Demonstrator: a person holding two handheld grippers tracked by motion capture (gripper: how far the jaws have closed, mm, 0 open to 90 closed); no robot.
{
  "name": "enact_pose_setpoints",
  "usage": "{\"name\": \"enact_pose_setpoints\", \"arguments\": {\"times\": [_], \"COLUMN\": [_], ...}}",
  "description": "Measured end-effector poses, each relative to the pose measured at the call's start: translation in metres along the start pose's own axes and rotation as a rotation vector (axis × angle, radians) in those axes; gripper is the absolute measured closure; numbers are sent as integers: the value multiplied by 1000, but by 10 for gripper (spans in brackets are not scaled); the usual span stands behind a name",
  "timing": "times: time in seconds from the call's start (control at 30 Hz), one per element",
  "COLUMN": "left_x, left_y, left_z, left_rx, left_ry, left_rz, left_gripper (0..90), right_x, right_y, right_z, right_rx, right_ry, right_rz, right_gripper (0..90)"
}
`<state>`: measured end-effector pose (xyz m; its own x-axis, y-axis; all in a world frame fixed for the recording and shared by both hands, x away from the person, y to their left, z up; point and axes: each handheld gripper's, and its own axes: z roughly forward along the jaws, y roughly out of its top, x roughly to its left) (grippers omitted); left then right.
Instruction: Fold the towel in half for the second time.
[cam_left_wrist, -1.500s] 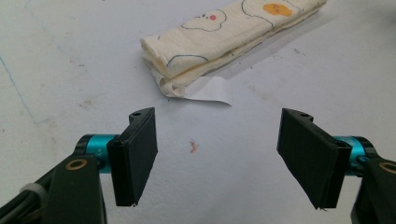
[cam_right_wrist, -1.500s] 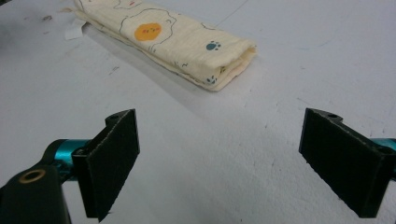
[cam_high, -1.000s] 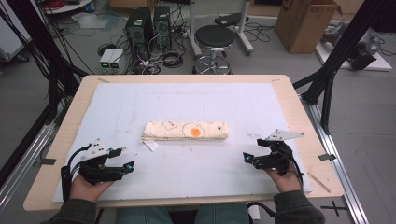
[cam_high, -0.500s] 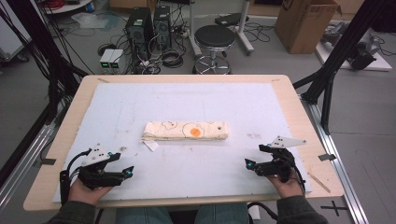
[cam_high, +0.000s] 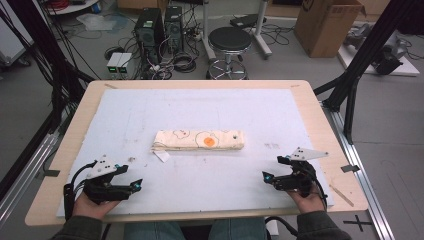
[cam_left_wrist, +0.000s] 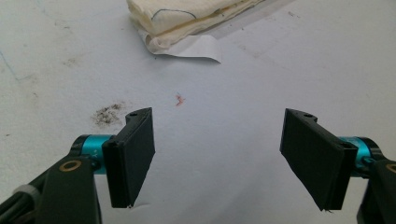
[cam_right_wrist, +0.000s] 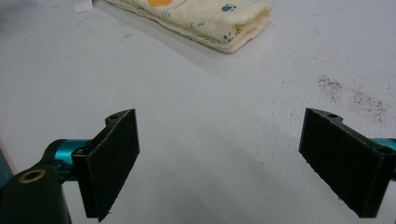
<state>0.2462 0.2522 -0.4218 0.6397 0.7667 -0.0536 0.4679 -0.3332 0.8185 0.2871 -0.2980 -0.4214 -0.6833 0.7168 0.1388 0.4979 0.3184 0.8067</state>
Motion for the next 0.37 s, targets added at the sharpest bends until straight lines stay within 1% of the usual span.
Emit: {"name": "enact_pose_setpoints", "arguments": {"times": [0.07,0.17,0.27,0.37], "left_x": [0,0,-1,-1], "left_y": [0,0,1,2], "left_z": [1,1,1,1], "left_rx": [-1,-3,-11,-12], "left_ry": [-3,-2,-7,-3], "left_rz": [-2,2,1,7], "left_gripper": [266,266,266,266], "right_x": [-1,-1,-1,-1], "right_y": [0,0,-1,-1], "right_z": [1,1,1,2], "right_rx": [-1,1,-2,3], "right_ry": [-7,-11,-12,-6], "right_rz": [-7,-5,-12,-16], "right_gripper": [116,116,117,116]}}
